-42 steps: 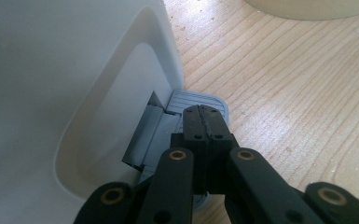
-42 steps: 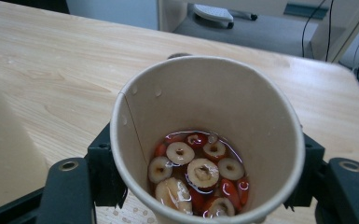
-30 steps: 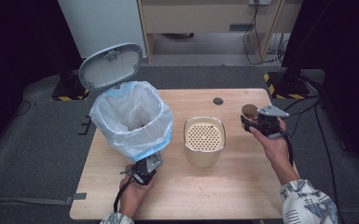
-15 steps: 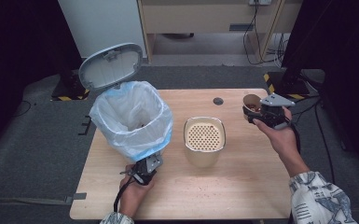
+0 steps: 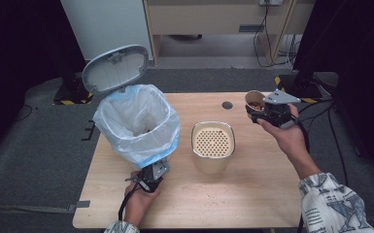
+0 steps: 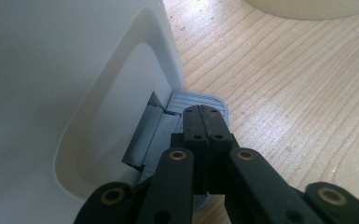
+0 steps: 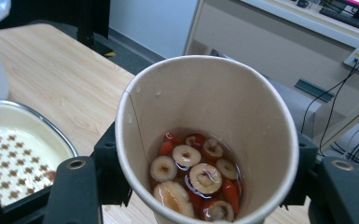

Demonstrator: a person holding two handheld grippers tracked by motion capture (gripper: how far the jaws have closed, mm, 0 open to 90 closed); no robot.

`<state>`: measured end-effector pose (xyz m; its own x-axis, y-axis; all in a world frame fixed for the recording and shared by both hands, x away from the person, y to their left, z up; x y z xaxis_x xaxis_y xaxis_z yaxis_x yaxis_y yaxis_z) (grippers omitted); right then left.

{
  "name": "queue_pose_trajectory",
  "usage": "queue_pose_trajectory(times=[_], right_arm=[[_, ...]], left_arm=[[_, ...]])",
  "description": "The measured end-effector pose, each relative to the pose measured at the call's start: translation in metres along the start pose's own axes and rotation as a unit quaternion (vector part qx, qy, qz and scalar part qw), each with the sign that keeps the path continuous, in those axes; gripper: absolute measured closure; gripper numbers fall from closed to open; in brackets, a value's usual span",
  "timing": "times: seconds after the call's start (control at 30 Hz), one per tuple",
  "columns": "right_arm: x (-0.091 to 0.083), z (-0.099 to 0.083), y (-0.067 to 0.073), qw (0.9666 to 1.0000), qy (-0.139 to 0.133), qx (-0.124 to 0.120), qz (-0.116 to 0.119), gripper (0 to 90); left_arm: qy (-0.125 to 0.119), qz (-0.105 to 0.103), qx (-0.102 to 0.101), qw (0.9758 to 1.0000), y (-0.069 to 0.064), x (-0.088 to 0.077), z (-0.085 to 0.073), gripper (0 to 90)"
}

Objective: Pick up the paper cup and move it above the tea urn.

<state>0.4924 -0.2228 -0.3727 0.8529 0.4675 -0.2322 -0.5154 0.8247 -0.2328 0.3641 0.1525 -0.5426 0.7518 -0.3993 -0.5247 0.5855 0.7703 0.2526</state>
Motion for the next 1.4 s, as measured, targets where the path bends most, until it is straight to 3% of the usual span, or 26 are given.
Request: queue_pose_trajectory(times=[0.87, 1.4], right_arm=[[0.009, 0.037, 0.024, 0.9989, -0.017, -0.032, 0.029, 36.1], [0.009, 0.047, 0.041, 0.9946, -0.021, -0.090, 0.047, 36.5]], left_arm=[[0.001, 0.000, 0.002, 1.0000, 0.000, 0.000, 0.000, 89.1], [-0.001, 0.001, 0.001, 1.0000, -0.001, 0.000, 0.000, 89.1]])
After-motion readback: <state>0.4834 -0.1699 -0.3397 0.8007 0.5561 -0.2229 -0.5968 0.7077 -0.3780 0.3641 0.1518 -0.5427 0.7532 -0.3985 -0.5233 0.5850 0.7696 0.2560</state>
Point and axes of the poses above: each handheld gripper's, and its own axes: x roughly forward along the jaws, z roughly out of its top, y roughly to its left, the point moved 3 cm from there along x, roughly forward along the jaws, and after that the axes turned 10 degrees about -y, right-handed, at the moved point
